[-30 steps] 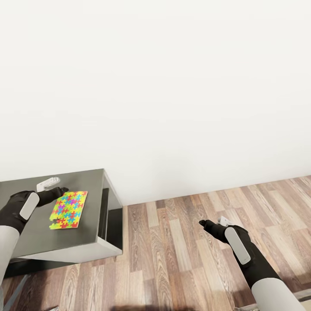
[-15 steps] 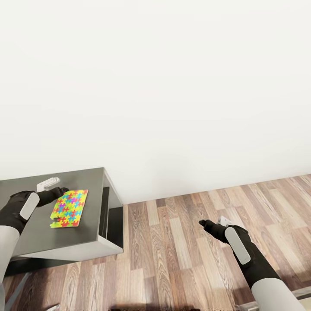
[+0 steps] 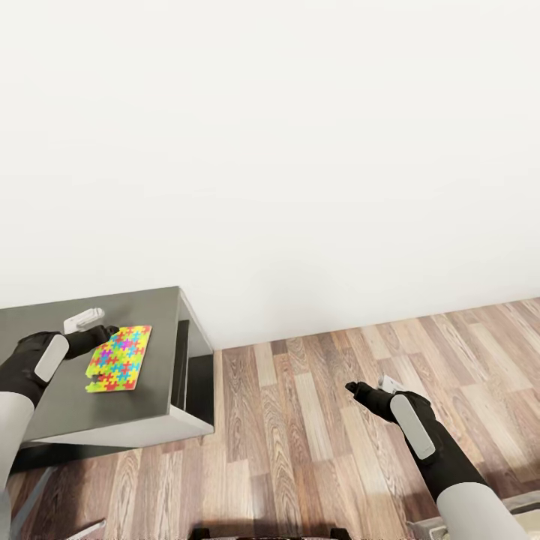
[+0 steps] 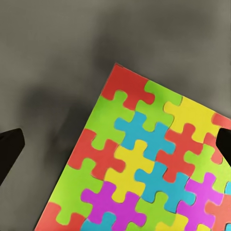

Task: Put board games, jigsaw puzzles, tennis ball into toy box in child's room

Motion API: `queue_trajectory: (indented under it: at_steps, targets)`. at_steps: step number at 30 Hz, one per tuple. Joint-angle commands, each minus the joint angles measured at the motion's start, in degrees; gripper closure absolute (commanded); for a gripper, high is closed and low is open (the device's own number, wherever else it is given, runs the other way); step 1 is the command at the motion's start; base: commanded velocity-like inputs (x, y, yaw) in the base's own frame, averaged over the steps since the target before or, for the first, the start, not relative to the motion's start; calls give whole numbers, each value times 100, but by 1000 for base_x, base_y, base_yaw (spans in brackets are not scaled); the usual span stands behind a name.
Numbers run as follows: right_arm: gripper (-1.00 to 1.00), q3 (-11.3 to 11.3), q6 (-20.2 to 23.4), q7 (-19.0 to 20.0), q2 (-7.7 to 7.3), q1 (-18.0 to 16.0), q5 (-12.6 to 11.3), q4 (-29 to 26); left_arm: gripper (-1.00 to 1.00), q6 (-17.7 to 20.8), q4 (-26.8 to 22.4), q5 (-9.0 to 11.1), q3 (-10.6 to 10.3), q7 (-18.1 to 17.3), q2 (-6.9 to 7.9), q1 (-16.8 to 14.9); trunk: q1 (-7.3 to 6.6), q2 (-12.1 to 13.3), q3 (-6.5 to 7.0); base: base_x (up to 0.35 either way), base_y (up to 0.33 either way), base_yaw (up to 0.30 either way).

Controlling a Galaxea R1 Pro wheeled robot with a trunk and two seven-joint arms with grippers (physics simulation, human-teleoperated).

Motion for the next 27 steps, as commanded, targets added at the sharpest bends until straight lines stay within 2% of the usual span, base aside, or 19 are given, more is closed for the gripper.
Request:
queue_trajectory:
  at_steps: [1, 27]
  targets:
    - [-100, 5, 14, -52, -2, -3, -60, -9, -100, 33, -5, 14, 20, -7, -3, -3, 3, -10, -18, 0, 0, 0]
    - [-100, 5, 12, -52, -2, -3, -60, -10, -100, 27, -2, 14, 13, -7, -6, -3, 3, -10, -160, 0, 0, 0]
